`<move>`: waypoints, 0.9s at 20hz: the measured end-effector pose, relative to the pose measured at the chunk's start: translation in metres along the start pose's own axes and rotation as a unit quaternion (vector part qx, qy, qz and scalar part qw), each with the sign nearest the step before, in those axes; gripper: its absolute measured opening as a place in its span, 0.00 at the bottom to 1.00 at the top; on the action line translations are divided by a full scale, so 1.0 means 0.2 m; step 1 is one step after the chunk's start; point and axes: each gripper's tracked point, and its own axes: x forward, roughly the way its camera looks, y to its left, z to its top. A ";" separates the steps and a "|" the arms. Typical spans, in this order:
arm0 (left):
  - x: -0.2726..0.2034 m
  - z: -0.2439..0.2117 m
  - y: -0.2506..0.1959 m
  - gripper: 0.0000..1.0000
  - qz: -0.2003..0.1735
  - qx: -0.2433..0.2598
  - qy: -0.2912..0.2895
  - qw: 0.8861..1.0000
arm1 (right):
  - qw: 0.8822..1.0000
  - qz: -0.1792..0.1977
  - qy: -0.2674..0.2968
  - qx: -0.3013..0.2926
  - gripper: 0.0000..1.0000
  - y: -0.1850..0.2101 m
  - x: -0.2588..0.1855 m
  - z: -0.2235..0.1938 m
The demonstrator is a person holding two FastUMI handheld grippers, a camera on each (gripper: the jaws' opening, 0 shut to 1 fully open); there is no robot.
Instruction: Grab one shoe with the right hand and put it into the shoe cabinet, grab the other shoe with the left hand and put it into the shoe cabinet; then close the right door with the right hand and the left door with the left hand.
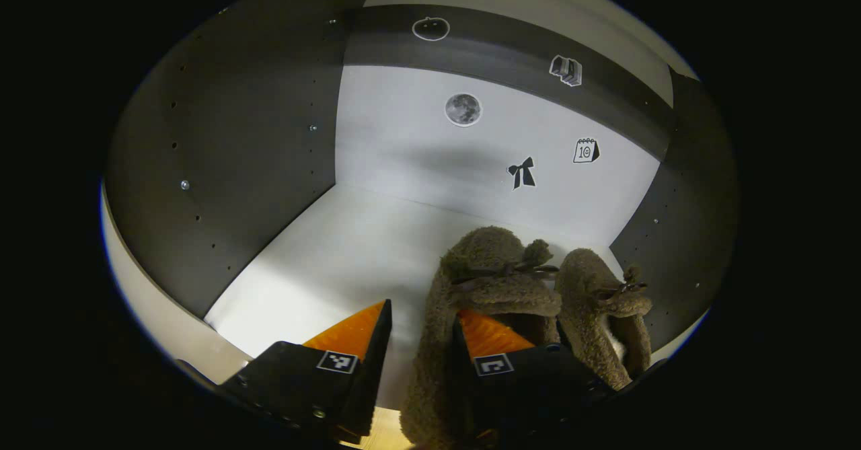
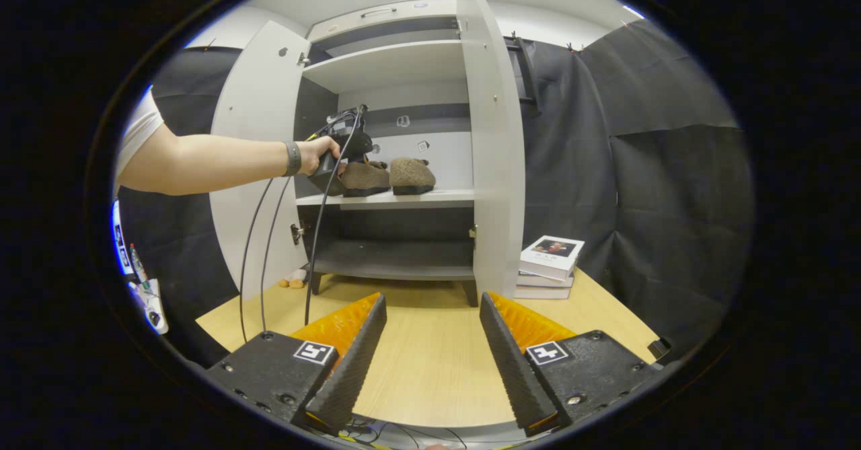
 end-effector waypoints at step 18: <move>-1.24 -0.23 -0.06 0.67 -0.176 0.037 -0.254 0.950 | 1.000 0.025 -0.013 0.000 0.89 0.08 -0.02 0.02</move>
